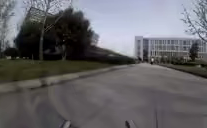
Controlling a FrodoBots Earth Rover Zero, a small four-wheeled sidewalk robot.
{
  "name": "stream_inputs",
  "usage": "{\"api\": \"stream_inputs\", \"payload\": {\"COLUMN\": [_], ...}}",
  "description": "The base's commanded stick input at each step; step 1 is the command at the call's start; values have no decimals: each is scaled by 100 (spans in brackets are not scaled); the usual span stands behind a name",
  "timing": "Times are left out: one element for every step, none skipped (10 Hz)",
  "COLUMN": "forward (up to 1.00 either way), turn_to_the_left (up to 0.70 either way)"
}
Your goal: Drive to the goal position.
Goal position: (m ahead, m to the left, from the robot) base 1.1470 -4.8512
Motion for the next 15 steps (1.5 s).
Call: {"api": "stream_inputs", "payload": {"forward": [45,45,45,45,45,45,45,45,45,45,45,45,45,45,45], "turn_to_the_left": [0,-1,-10,-27,-27,-27,-27,-27,-27,-27,-27,-27,-27,-27,-27]}}
